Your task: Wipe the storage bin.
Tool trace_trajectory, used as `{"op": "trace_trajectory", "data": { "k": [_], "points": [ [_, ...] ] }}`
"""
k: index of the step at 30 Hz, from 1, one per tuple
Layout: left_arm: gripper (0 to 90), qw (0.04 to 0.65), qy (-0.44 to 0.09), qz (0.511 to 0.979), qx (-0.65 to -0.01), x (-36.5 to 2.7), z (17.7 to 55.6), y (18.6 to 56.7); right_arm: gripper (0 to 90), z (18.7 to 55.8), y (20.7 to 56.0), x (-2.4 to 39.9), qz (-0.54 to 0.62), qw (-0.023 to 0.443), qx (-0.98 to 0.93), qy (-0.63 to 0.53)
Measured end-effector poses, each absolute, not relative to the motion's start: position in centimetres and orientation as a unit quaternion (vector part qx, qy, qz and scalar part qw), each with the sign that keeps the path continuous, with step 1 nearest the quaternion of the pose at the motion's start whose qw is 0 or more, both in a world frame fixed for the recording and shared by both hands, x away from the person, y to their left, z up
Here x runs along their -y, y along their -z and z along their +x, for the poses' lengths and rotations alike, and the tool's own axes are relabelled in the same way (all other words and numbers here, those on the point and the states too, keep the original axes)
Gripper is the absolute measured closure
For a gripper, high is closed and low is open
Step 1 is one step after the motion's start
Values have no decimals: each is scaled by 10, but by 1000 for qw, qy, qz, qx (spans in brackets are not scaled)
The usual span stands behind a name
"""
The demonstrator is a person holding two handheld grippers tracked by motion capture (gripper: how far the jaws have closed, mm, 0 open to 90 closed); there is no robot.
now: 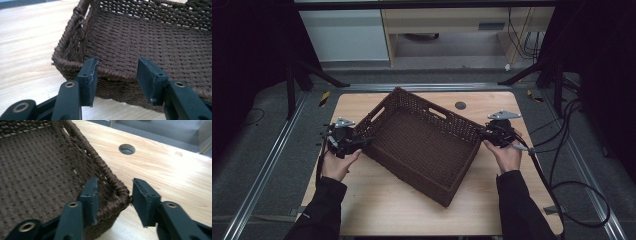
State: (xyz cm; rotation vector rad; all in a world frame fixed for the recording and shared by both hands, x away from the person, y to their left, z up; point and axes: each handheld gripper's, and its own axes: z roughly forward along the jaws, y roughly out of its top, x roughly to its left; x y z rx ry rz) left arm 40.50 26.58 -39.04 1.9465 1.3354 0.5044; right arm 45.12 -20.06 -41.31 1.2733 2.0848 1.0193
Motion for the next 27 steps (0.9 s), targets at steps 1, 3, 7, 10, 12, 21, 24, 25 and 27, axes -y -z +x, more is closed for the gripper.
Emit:
{"op": "trace_trajectory", "data": {
  "k": [1, 3, 7, 10, 12, 21, 24, 25, 27],
  "points": [
    [504, 356, -197, 753, -518, -266, 406, 391, 595, 451, 413, 200, 467, 243, -764, -372],
    [493, 357, -197, 750, -520, -267, 409, 392, 596, 448, 412, 199, 469, 242, -766, -368],
    [492, 348, -203, 752, -521, -266, 416, 392, 589, 436, 411, 197, 466, 241, -770, -363],
    [497, 347, -207, 752, -521, -266, 422, 393, 572, 429, 408, 198, 463, 229, -777, -361],
    [506, 348, -207, 749, -525, -266, 426, 393, 555, 428, 406, 199, 459, 219, -781, -362],
    [526, 363, -205, 734, -536, -271, 444, 398, 711, 442, 410, 197, 443, 204, -788, -374],
    [503, 368, -198, 729, -543, -271, 444, 395, 758, 438, 412, 194, 434, 208, -797, -365],
    [493, 367, -200, 729, -542, -270, 442, 393, 763, 437, 412, 194, 432, 209, -798, -363],
    [466, 371, -202, 730, -537, -268, 435, 390, 777, 432, 411, 194, 430, 202, -802, -363]
  ]
}}
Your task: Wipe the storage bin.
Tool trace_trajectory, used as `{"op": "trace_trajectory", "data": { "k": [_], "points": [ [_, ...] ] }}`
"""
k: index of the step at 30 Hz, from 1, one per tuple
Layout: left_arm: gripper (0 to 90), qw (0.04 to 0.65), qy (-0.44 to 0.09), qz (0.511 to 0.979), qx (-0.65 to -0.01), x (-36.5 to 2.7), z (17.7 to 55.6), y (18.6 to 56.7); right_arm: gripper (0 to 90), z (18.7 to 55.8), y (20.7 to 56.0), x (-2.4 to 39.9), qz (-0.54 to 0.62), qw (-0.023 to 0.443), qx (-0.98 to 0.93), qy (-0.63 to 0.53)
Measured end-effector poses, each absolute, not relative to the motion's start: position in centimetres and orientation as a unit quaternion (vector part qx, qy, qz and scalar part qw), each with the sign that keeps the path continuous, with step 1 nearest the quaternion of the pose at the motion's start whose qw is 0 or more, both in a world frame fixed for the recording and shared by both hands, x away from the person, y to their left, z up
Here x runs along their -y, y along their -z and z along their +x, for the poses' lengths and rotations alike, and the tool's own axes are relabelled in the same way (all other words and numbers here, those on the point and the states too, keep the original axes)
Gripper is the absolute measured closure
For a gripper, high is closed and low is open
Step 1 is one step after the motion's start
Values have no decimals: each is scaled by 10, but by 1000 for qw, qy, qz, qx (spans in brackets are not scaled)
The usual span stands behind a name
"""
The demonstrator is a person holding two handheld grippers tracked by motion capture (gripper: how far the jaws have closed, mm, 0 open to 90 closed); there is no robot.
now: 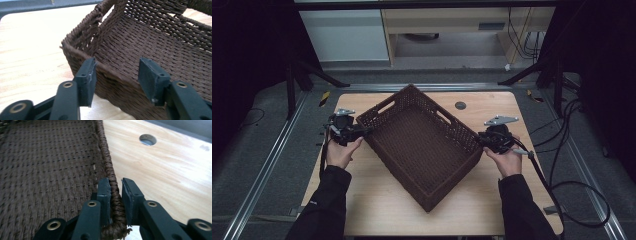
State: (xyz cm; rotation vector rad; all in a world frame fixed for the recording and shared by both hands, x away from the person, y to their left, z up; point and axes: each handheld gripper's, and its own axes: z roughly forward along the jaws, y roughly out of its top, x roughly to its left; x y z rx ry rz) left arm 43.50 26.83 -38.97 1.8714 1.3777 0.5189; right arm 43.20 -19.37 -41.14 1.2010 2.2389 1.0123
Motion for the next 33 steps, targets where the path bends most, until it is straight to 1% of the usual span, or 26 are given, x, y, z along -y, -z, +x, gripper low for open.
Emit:
{"op": "trace_trajectory", "data": {
  "k": [4, 7, 11, 15, 23, 26, 28, 29, 33],
  "points": [
    [438, 386, -200, 727, -532, -263, 423, 388, 791, 420, 412, 193, 426, 187, -806, -367],
    [429, 380, -197, 734, -527, -256, 418, 391, 787, 409, 412, 192, 422, 176, -809, -371],
    [439, 367, -198, 741, -526, -248, 420, 397, 749, 401, 408, 192, 414, 179, -808, -379],
    [469, 363, -196, 743, -528, -244, 425, 403, 721, 405, 401, 196, 414, 193, -794, -401],
    [509, 350, -204, 745, -530, -243, 441, 403, 716, 423, 404, 182, 409, 182, -794, -411],
    [521, 348, -209, 746, -528, -243, 448, 403, 730, 426, 407, 177, 407, 176, -796, -412],
    [525, 345, -209, 745, -531, -243, 451, 402, 768, 426, 409, 175, 406, 167, -798, -413],
    [542, 342, -211, 746, -531, -244, 452, 402, 797, 426, 409, 174, 405, 164, -799, -414],
    [522, 344, -211, 749, -525, -243, 443, 399, 808, 421, 410, 172, 403, 170, -803, -405]
  ]
}}
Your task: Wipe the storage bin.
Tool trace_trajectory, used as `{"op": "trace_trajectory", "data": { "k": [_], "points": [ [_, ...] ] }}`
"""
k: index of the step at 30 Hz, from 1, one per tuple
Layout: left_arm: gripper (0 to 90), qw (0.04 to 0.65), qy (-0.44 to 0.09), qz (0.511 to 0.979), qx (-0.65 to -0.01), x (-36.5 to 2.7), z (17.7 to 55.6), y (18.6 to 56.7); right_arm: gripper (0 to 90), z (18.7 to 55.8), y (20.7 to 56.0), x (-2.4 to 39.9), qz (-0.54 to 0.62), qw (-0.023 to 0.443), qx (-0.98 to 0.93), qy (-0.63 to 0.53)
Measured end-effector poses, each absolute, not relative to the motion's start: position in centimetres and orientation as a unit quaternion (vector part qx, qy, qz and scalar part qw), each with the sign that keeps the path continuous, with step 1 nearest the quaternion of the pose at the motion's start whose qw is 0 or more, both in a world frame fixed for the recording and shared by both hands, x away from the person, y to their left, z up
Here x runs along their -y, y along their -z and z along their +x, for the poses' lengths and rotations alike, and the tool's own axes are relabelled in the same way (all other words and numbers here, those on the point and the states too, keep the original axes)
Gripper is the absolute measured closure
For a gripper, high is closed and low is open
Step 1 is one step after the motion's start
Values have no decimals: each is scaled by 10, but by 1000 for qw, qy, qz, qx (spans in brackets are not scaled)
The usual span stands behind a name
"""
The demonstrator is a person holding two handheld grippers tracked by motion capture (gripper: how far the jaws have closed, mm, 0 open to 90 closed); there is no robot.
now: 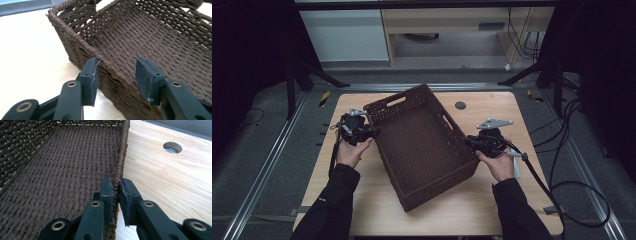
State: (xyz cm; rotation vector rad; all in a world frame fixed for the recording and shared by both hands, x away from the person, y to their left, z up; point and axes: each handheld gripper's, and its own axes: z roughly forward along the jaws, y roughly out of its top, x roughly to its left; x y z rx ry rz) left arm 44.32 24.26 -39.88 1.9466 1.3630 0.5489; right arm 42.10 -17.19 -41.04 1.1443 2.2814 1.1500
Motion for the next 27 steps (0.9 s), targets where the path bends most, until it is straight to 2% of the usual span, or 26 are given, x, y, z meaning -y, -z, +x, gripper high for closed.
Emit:
{"op": "trace_trajectory", "data": {
  "k": [8, 12, 19, 23, 27],
  "points": [
    [488, 353, -202, 758, -509, -237, 420, 397, 784, 401, 410, 171, 399, 152, -808, -406],
    [544, 350, -193, 762, -510, -233, 423, 404, 724, 399, 406, 170, 396, 154, -807, -410],
    [569, 349, -189, 762, -511, -235, 438, 404, 679, 416, 403, 162, 405, 166, -798, -414],
    [586, 351, -187, 760, -514, -236, 449, 405, 681, 426, 407, 154, 411, 162, -798, -409],
    [590, 338, -194, 766, -510, -234, 449, 403, 766, 428, 409, 151, 417, 145, -796, -415]
  ]
}}
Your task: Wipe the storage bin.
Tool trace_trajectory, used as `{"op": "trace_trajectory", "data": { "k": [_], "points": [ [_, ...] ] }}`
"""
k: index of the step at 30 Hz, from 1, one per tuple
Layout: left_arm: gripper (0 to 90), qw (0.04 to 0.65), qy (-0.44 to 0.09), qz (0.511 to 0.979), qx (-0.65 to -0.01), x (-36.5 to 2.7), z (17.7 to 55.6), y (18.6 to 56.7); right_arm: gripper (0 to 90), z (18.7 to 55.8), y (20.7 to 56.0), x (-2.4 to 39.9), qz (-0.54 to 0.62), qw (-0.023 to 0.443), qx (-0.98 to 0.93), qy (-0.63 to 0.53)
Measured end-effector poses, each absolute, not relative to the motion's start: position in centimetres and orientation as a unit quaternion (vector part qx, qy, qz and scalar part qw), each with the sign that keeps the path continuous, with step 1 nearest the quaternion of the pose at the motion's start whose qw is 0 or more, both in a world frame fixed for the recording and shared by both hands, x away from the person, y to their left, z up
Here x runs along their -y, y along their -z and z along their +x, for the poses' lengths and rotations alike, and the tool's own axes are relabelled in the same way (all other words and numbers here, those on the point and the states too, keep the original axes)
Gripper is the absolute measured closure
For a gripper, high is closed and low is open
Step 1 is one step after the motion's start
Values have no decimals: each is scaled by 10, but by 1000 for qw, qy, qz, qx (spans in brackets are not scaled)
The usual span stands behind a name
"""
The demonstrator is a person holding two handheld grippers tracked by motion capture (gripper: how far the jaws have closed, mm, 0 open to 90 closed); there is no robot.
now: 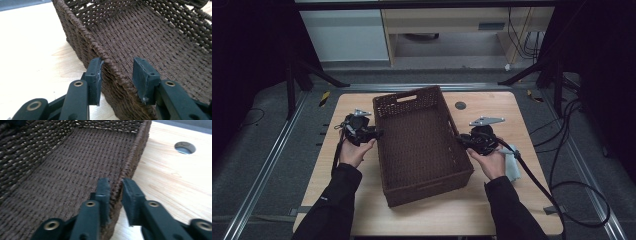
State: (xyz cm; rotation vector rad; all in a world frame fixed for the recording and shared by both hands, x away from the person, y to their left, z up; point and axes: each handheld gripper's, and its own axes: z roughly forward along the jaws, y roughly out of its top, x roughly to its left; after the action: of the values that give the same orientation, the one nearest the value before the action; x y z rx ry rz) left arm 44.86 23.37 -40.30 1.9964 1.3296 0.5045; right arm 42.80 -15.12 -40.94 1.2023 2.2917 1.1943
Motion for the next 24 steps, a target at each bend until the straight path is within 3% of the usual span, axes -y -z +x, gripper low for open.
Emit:
{"op": "trace_trajectory", "data": {
  "k": [13, 24],
  "points": [
    [545, 326, -202, 784, -488, -228, 408, 399, 749, 399, 404, 145, 402, 136, -811, -403],
    [616, 315, -188, 788, -494, -228, 421, 413, 619, 412, 398, 149, 412, 169, -792, -417]
  ]
}}
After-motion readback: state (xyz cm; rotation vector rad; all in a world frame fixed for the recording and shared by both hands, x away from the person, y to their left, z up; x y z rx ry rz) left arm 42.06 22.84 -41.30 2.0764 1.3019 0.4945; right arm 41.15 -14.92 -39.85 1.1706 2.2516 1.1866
